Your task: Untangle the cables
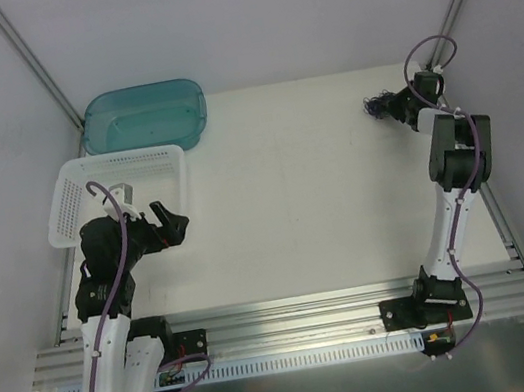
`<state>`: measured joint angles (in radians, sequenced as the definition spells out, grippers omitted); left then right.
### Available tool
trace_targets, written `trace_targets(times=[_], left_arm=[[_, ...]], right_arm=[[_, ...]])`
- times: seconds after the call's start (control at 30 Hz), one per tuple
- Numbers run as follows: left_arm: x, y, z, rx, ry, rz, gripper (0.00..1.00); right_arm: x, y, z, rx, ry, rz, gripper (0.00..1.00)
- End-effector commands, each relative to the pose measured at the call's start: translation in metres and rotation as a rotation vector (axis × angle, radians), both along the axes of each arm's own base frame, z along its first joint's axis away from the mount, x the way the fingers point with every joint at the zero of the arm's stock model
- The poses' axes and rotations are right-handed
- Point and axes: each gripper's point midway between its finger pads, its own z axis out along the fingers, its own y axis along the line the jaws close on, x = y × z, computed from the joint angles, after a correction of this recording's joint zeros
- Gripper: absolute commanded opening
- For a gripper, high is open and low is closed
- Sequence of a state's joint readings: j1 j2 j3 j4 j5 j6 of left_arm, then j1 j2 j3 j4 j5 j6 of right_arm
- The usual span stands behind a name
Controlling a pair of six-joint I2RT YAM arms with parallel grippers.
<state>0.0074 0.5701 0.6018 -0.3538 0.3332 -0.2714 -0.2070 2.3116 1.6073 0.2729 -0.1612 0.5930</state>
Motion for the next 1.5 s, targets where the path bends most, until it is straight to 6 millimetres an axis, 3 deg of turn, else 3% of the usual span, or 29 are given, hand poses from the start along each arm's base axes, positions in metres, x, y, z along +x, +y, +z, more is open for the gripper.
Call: trace_targets(times=[0.0,0.13,0.2,0.27,0.3,0.33,0.4,0.43,0.5,0.53,0.63,0.77,0.8,0.87,0.9,0.93,1.0,1.13,1.17,1.2,1.27,1.3,1.37,1.43,1.47], left_arm=[[0.000,-0.011,0.005,-0.014,-0.040,-0.077,0.99],[-0.003,-0.022,0.005,-0.047,-0.025,-0.136,0.99],[-0.005,-0.026,0.003,-0.063,-0.009,-0.161,0.99],[-0.006,-0.031,0.001,-0.082,0.010,-0.190,0.99],[-0.006,-0.034,0.002,-0.095,0.017,-0.202,0.99],[-0.007,-0.036,0.000,-0.107,0.029,-0.214,0.99],[-0.010,-0.044,0.001,-0.145,0.054,-0.256,0.99],[-0.011,-0.046,0.000,-0.157,0.067,-0.266,0.99],[-0.013,-0.052,-0.002,-0.188,0.099,-0.285,0.99],[-0.014,-0.053,-0.002,-0.197,0.106,-0.296,0.99],[-0.019,-0.068,-0.002,-0.199,0.127,-0.345,0.99],[-0.027,-0.098,-0.011,-0.150,0.181,-0.370,0.99],[-0.029,-0.105,-0.009,-0.148,0.190,-0.377,0.99],[-0.037,-0.126,-0.016,-0.144,0.240,-0.392,0.99],[-0.040,-0.133,-0.017,-0.140,0.250,-0.399,0.99],[-0.040,-0.137,-0.021,-0.129,0.263,-0.387,0.99],[-0.044,-0.151,-0.029,-0.109,0.286,-0.361,0.99],[-0.050,-0.184,-0.035,-0.111,0.312,-0.339,0.99],[-0.048,-0.190,-0.047,-0.083,0.336,-0.322,0.99],[-0.050,-0.199,-0.046,-0.063,0.322,-0.318,0.99],[-0.048,-0.208,-0.063,-0.032,0.368,-0.277,0.99],[-0.051,-0.218,-0.062,-0.034,0.370,-0.281,0.99],[-0.047,-0.226,-0.079,-0.012,0.412,-0.226,0.96],[-0.045,-0.239,-0.079,-0.023,0.417,-0.197,0.94],[-0.044,-0.242,-0.090,0.004,0.429,-0.182,0.91]], right_arm=[[-0.027,0.060,0.063,-0.010,-0.105,0.194,0.01],[-0.095,0.130,0.072,-0.039,-0.042,0.408,0.01],[-0.136,0.158,0.081,-0.054,-0.037,0.515,0.01],[-0.183,0.199,0.086,-0.052,-0.026,0.656,0.01],[-0.199,0.211,0.085,-0.080,-0.024,0.715,0.01],[-0.224,0.236,0.084,-0.087,-0.011,0.798,0.01],[-0.263,0.257,0.085,-0.132,-0.013,0.897,0.01],[-0.287,0.280,0.082,-0.168,-0.017,0.991,0.01],[-0.323,0.292,0.071,-0.177,0.011,1.057,0.01],[-0.338,0.311,0.072,-0.159,-0.013,1.107,0.01],[-0.371,0.330,0.054,-0.128,-0.002,1.156,0.05],[-0.389,0.344,0.031,-0.097,0.053,1.125,0.18],[-0.392,0.347,0.030,-0.088,0.045,1.121,0.32],[-0.396,0.338,0.021,-0.106,0.072,1.068,0.45],[-0.395,0.333,0.021,-0.116,0.081,1.039,0.60],[-0.401,0.323,0.014,-0.146,0.129,1.023,0.67],[-0.399,0.308,0.026,-0.230,0.095,0.987,0.83],[-0.414,0.271,0.044,-0.350,0.086,0.944,0.88],[-0.415,0.265,0.048,-0.367,0.074,0.933,0.88],[-0.415,0.257,0.062,-0.386,0.020,0.903,0.88],[-0.421,0.244,0.065,-0.439,0.020,0.901,0.88],[-0.425,0.238,0.067,-0.456,0.022,0.903,0.87],[-0.429,0.233,0.067,-0.483,0.021,0.918,0.86],[-0.432,0.232,0.067,-0.483,0.016,0.927,0.85],[-0.434,0.233,0.067,-0.476,0.011,0.936,0.85]])
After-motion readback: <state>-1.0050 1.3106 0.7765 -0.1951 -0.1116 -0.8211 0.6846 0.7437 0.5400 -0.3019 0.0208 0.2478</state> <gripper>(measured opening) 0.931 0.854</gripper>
